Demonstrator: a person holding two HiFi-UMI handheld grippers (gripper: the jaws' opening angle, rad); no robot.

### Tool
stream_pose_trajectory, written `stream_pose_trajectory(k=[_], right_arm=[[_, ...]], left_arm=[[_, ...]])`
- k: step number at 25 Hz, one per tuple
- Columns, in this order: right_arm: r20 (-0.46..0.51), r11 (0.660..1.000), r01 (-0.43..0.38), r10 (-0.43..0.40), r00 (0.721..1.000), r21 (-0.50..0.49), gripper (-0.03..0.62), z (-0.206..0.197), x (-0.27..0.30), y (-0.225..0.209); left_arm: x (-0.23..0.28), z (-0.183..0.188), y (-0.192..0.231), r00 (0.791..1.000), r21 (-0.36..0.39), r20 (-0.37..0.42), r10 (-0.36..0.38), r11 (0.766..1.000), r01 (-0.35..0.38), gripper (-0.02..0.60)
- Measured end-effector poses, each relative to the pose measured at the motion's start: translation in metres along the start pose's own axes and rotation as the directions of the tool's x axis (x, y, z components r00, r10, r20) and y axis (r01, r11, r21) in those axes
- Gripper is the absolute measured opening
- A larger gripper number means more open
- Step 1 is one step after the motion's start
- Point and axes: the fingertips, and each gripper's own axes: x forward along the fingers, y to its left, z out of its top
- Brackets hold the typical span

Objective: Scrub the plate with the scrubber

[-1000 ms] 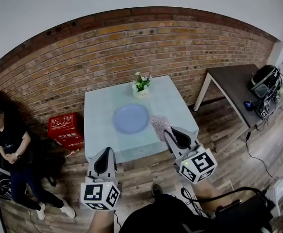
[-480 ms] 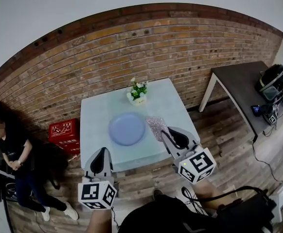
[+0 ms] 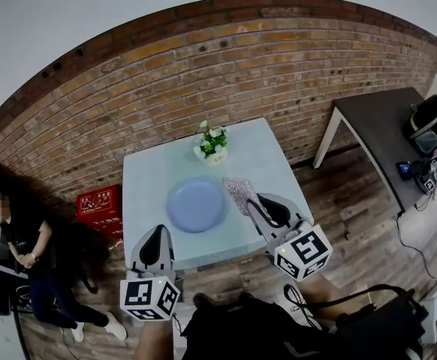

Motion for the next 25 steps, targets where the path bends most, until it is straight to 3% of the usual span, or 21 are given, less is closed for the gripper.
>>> stream_pose_trajectory(k=[12, 25], right_arm=[[-0.061, 0.999, 0.037, -0.039, 0.997, -0.040, 0.069, -0.010, 0.059, -0.005], [-0.114, 0.993, 0.113, -0.116, 0.987, -0.036, 0.069, -0.022, 0.134, 0.002]], left_arm=[[0.058, -0.019, 0.059, 0.999, -0.032, -0.011, -0.034, 0.999, 0.034, 0.011], [0.111, -0.034, 0.128, 0.985, -0.064, -0.078, -0.151, 0.987, 0.146, 0.011]])
